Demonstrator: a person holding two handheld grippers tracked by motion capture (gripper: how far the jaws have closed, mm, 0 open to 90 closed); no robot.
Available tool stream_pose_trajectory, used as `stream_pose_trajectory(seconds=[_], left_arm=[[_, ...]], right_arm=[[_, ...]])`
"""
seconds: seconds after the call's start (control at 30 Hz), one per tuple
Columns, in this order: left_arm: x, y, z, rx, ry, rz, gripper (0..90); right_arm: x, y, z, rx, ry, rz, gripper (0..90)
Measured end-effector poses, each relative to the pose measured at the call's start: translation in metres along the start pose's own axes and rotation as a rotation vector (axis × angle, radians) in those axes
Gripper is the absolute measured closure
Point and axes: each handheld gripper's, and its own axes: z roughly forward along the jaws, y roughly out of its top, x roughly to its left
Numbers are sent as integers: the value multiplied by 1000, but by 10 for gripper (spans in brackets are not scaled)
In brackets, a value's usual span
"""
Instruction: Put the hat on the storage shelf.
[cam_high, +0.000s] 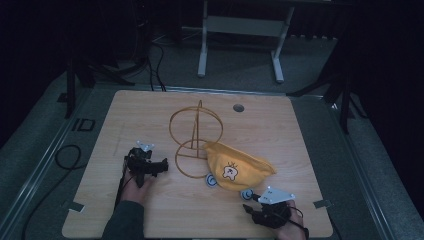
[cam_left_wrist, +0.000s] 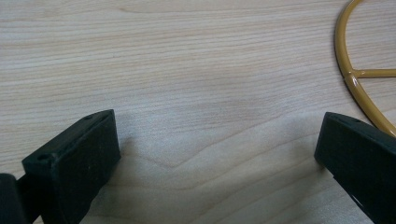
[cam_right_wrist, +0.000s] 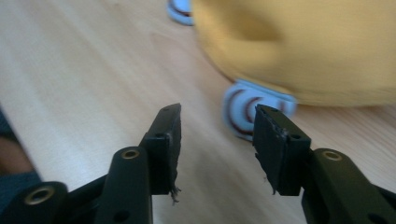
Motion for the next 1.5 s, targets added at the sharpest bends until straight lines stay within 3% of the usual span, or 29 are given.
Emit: stream_pose_trajectory(seconds=[0.17,0.3,0.43,0.57,0.63,0.73,0.8,1.1,1.23,1.5], left_arm=[[0,0,0,0,0,0,0],[0,0,0,0,0,-1,0],[0,0,0,0,0,0,0],[0,0,0,0,0,0,0],[0,0,0,0,0,0,0],[0,0,0,0,0,0,0],[0,0,0,0,0,0,0],[0,0,0,0,0,0,0],[0,0,0,0,0,0,0],[0,0,0,0,0,0,0]], right_arm=[[-15,3,8,36,-45,82,551],[-21,7,15,48,-32,117,561],[-22,8,26,108,-30,135,604],[-22,8,28,107,-18,142,650],[-23,9,28,112,-8,142,719],[-24,8,28,109,26,138,811],[-20,8,26,97,1,92,830],[-13,17,8,20,-5,43,833],[-10,25,-2,-17,-5,-17,834],[-13,42,-12,-60,-16,-50,835]])
